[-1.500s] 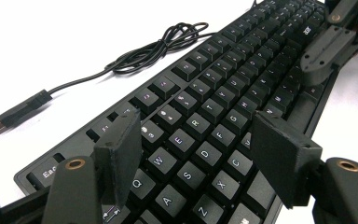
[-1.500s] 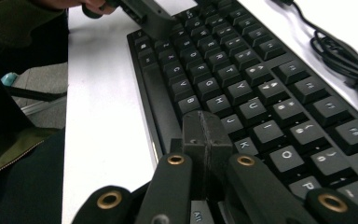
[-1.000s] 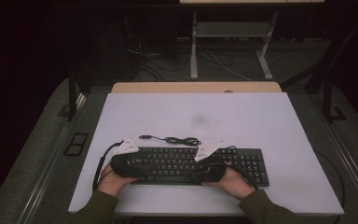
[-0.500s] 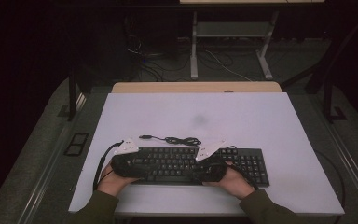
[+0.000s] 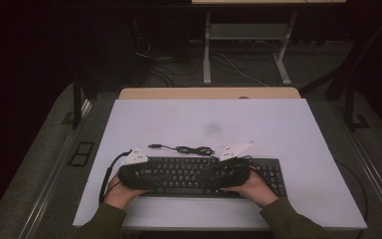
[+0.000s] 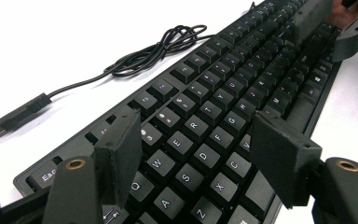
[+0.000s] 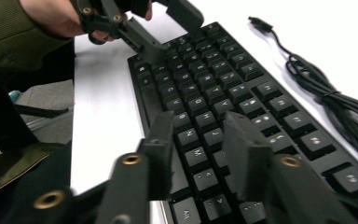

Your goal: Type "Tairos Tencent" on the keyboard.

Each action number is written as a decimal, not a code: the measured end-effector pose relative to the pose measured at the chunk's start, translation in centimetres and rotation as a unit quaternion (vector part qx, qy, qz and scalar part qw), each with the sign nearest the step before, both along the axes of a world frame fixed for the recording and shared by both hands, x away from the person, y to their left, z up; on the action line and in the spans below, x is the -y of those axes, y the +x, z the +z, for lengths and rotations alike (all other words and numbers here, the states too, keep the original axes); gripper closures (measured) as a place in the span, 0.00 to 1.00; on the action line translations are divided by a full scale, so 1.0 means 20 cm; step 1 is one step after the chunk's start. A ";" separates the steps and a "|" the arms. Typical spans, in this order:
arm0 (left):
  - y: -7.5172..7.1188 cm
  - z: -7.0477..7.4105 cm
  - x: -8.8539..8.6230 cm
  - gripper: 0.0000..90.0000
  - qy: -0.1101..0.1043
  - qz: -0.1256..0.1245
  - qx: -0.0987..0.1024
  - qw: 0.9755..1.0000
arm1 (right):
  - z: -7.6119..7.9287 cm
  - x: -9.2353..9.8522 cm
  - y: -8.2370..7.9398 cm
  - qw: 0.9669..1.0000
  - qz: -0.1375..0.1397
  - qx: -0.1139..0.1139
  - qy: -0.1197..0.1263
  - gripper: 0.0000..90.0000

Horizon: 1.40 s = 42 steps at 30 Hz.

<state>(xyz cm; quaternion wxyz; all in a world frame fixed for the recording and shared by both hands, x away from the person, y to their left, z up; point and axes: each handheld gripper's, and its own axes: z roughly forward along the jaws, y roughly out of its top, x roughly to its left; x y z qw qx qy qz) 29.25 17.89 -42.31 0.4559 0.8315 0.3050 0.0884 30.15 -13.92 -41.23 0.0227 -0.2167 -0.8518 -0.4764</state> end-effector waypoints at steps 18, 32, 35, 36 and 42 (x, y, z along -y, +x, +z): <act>0.00 0.00 0.00 0.37 -0.002 -0.002 0.001 1.000 | 0.03 0.17 -0.03 0.999 -0.034 0.009 -0.001 0.58; 0.00 0.00 0.00 0.37 -0.004 0.000 0.000 1.000 | -0.01 0.33 -0.06 0.999 -0.049 0.002 -0.022 0.76; 0.00 0.00 0.00 0.37 -0.004 0.000 0.000 1.000 | -0.03 0.35 -0.07 0.998 -0.049 -0.001 -0.031 0.83; 0.00 0.00 0.00 0.37 -0.004 0.000 0.000 1.000 | -0.03 0.35 -0.07 0.998 -0.049 -0.001 -0.035 0.86; 0.00 0.00 0.00 0.37 -0.002 -0.002 0.000 1.000 | -0.06 0.34 -0.07 0.998 -0.039 -0.002 -0.057 0.98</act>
